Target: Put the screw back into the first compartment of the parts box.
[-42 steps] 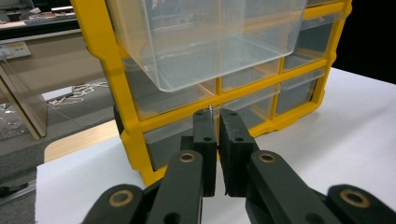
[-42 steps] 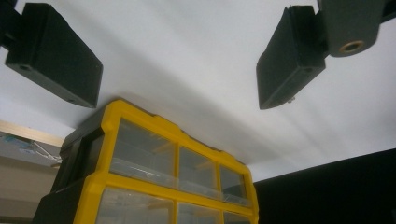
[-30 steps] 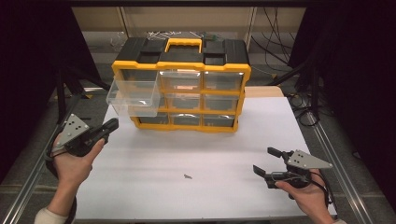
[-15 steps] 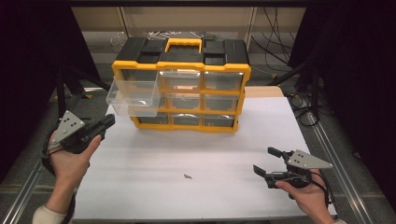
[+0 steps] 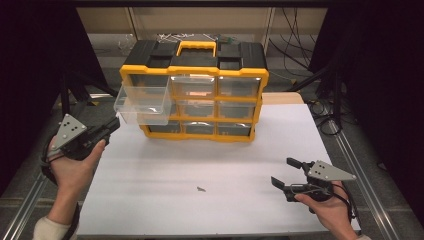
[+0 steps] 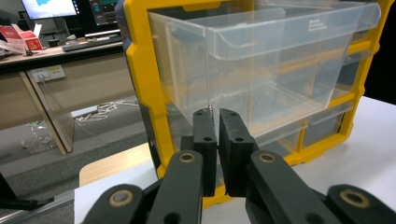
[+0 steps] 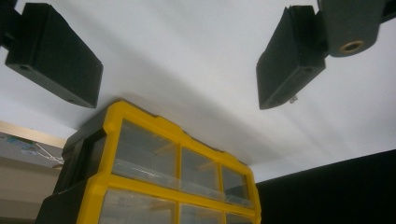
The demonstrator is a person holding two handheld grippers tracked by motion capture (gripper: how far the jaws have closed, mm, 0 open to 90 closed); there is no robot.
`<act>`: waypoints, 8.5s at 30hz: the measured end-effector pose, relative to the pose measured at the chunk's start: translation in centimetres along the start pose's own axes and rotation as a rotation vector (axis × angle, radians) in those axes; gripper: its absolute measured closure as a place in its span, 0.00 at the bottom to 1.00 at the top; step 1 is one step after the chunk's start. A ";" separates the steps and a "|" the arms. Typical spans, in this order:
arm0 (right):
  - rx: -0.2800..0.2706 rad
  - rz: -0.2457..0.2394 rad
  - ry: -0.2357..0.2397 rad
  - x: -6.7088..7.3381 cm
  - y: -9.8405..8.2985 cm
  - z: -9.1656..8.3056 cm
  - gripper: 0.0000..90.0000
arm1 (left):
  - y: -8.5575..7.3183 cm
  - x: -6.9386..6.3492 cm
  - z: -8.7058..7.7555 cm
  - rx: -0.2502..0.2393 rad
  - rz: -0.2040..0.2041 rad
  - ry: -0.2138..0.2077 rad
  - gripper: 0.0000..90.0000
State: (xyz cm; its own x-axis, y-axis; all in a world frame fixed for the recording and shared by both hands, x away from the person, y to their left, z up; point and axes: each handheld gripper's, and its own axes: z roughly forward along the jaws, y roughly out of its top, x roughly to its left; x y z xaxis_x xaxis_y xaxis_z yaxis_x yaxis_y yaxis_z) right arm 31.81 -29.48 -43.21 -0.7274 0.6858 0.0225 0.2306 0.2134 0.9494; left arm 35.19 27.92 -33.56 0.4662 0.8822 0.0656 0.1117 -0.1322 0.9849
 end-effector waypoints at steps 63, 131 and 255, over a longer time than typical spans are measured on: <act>-0.002 -0.015 -0.003 -0.1 -0.1 0.1 0.17 | 5.4 1.2 0.9 -0.095 0.038 0.061 0.95; 0.012 -0.017 0.002 -0.1 -0.1 0.0 0.17 | 7.6 -2.8 4.9 -0.096 0.077 -0.054 0.95; 0.036 0.001 0.022 0.0 -0.2 0.1 0.17 | -9.2 -18.1 13.4 0.944 0.431 -0.777 0.95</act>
State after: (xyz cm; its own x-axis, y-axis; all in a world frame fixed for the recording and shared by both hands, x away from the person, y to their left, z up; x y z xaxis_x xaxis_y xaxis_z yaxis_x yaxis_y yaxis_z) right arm 31.82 -29.48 -43.41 -0.7410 0.6708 0.0304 0.2540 0.2380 0.9375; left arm 37.47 7.07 -45.94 0.9680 0.2395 -0.0753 0.2495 -0.8848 0.3936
